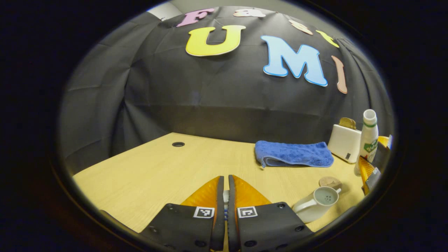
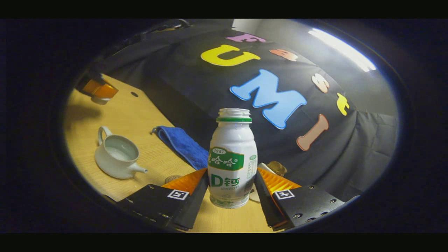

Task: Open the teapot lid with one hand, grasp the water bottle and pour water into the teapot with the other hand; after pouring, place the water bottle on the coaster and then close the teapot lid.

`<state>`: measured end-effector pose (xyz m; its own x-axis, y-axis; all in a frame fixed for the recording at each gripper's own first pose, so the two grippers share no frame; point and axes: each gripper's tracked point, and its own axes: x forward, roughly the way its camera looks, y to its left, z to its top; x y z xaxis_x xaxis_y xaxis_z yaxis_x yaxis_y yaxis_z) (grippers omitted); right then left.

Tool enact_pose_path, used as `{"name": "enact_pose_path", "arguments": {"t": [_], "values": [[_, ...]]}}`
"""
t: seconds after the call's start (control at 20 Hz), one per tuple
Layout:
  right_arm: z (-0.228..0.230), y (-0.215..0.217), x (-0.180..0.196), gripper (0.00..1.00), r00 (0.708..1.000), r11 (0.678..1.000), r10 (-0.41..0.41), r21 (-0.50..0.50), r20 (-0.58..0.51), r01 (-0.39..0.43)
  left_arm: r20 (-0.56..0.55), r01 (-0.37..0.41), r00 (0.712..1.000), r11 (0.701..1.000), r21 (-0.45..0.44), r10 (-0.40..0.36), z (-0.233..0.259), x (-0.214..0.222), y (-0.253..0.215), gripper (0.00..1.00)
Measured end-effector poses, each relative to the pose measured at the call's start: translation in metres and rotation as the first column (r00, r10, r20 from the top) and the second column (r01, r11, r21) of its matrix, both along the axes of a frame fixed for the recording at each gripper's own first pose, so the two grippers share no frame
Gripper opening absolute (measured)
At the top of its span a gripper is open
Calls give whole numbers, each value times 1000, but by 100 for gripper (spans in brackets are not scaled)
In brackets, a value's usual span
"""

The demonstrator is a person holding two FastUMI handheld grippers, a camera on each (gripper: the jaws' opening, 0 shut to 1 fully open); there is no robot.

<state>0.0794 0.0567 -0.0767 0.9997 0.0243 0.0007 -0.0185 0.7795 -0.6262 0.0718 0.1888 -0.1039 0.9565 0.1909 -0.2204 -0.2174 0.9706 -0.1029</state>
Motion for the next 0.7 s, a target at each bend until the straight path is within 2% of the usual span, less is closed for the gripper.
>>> {"name": "enact_pose_path", "arguments": {"t": [0.2, 0.4, 0.45, 0.65, 0.7], "values": [[6, -12, 3, 74, 1000, 986, -23, 166, 5, 22, -9, 7, 1000, 1000, 4, -7, -4, 2, -4, 10], [9, -21, 3, 74, 1000, 961, -22, 275, -12, 25, -2, 26, 1000, 1000, 13, -26, -3, 4, -12, 14], [8, -22, 5, 74, 1000, 952, -22, 305, -22, 27, 4, 36, 999, 999, 13, -36, -2, 5, -16, 10], [9, -37, 6, 74, 998, 942, -58, 330, -30, 65, 38, 83, 996, 996, 24, -84, 9, 6, -35, 10], [8, -39, 6, 74, 997, 940, -64, 335, -36, 72, 52, 101, 993, 995, 21, -102, 12, 7, -41, 14]]}}
